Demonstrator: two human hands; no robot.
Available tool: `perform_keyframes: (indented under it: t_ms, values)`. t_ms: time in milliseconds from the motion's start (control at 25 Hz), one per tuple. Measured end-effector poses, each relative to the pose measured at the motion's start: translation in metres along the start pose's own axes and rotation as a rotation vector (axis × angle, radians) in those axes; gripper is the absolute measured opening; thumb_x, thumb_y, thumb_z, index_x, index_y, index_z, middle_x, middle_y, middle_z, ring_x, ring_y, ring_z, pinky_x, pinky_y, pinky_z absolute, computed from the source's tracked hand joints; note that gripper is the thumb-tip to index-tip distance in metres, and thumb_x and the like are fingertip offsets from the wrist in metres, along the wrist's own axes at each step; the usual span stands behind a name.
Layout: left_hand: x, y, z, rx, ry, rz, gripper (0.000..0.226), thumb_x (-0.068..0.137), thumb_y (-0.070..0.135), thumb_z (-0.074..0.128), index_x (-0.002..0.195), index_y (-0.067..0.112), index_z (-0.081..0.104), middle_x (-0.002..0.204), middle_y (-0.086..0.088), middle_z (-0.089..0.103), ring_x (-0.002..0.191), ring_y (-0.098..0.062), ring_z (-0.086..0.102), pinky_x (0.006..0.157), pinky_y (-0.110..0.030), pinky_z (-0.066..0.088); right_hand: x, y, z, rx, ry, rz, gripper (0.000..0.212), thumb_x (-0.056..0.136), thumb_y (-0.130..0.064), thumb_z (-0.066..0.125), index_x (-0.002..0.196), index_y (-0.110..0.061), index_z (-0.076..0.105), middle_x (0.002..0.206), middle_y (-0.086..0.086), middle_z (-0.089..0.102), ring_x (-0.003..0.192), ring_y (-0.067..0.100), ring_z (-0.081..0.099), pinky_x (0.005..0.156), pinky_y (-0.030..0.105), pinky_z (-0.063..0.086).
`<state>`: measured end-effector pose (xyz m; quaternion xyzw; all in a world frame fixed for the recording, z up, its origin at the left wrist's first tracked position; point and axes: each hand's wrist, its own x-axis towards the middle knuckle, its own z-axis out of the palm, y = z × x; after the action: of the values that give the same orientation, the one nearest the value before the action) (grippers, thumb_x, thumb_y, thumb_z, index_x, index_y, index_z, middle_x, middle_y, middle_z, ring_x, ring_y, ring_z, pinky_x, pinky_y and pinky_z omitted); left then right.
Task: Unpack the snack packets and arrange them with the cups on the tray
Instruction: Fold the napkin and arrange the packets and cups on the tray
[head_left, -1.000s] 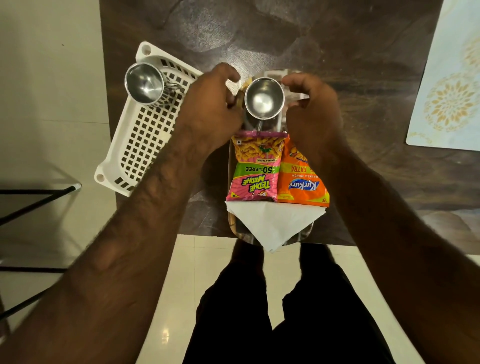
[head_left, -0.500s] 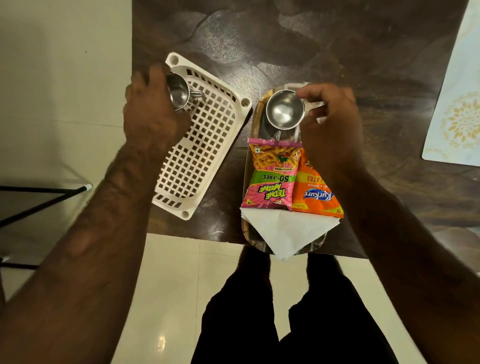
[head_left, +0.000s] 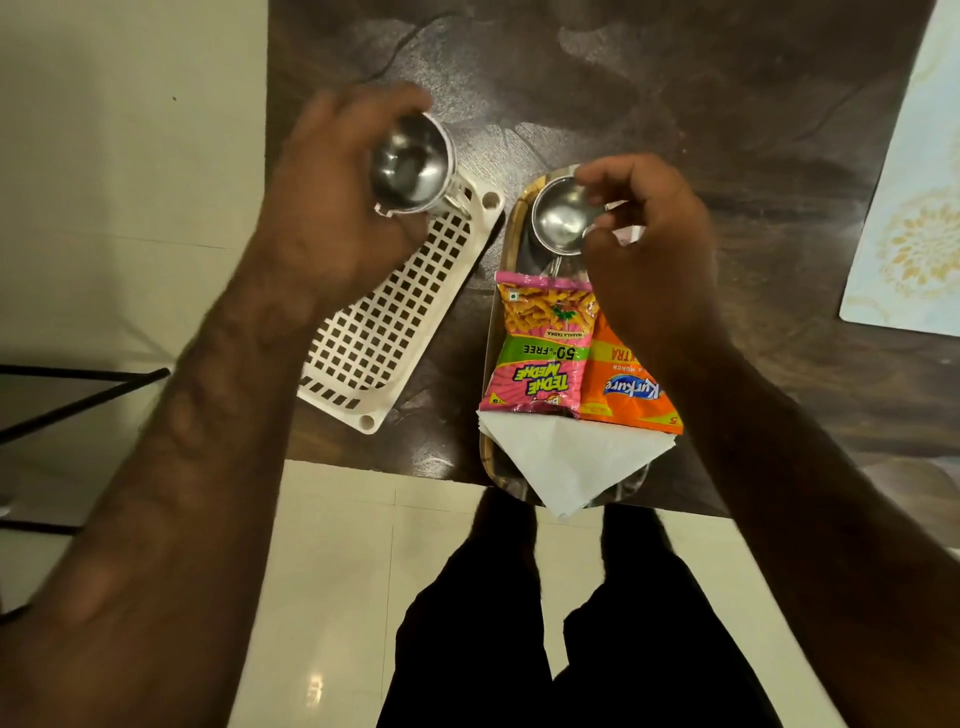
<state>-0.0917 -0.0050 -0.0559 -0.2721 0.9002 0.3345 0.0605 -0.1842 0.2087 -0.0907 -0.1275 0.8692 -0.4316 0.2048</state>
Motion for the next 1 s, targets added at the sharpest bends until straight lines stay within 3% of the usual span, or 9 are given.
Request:
perform_keyframes:
  t_ms: [80,160,240,360,560,800,1000]
  values:
    - [-0.002,0.034,0.008,-0.035,-0.085,0.144,0.076,0.074,0.015,0.078,0.145,0.024,0.053,0.140,-0.010,0.051,0.126,-0.017,0.051,0.101,-0.002,0.034,0.002,0.002,-0.005,0.074,-0.044,-0.010,0.048,0.079,0.007,0.051,0.121,-0.010,0.069,0.110,-0.001,0.068,0.094,0.010,0.063,0.083,0.024,0.055]
    - [0.000,0.067,0.026,-0.022,-0.147,0.261,0.071,0.077,0.019,0.074,0.145,0.019,0.052,0.138,-0.010,0.053,0.127,-0.021,0.052,0.109,-0.024,0.040,0.004,0.011,-0.018,0.177,-0.062,-0.016,0.050,0.076,0.012,0.054,0.122,-0.003,0.067,0.108,-0.003,0.067,0.091,0.008,0.062,0.080,0.021,0.054]
    - [0.005,0.094,0.049,-0.012,-0.180,0.321,0.067,0.079,0.022,0.071,0.143,0.014,0.051,0.137,-0.008,0.056,0.127,-0.024,0.052,0.107,-0.037,0.041,0.004,0.025,-0.039,0.264,-0.035,0.006,0.053,0.073,0.014,0.054,0.123,0.003,0.065,0.109,0.004,0.068,0.092,0.013,0.063,0.081,0.027,0.055]
    - [0.018,0.121,0.084,-0.044,-0.215,0.337,0.059,0.080,0.020,0.070,0.137,0.014,0.054,0.135,-0.003,0.058,0.124,-0.021,0.054,0.103,-0.038,0.043,0.001,0.052,-0.072,0.225,-0.009,0.064,0.057,0.075,0.013,0.053,0.128,-0.002,0.064,0.118,0.007,0.070,0.090,0.011,0.062,0.082,0.030,0.055]
    - [0.039,0.141,0.128,0.098,-0.364,0.352,0.063,0.078,0.026,0.078,0.137,0.020,0.054,0.134,-0.007,0.053,0.121,-0.024,0.054,0.099,-0.039,0.047,0.006,0.088,-0.090,0.044,-0.063,0.192,0.050,0.084,-0.008,0.069,0.133,-0.017,0.065,0.118,-0.010,0.070,0.086,-0.008,0.061,0.084,0.015,0.048]
    - [0.047,0.127,0.142,0.252,-0.369,0.295,0.065,0.077,0.018,0.077,0.138,0.020,0.054,0.134,-0.007,0.055,0.121,-0.032,0.056,0.105,-0.047,0.042,0.018,0.104,-0.072,-0.104,-0.145,0.149,0.045,0.086,-0.018,0.073,0.131,-0.021,0.068,0.123,-0.002,0.072,0.108,0.013,0.066,0.083,0.019,0.040]
    - [0.048,0.121,0.149,0.308,-0.342,0.250,0.072,0.074,0.009,0.079,0.139,0.027,0.052,0.137,-0.001,0.054,0.124,-0.028,0.055,0.108,-0.041,0.031,0.022,0.109,-0.066,-0.155,-0.153,0.124,0.043,0.088,-0.018,0.070,0.131,-0.022,0.066,0.123,-0.002,0.071,0.111,0.014,0.066,0.085,0.018,0.041]
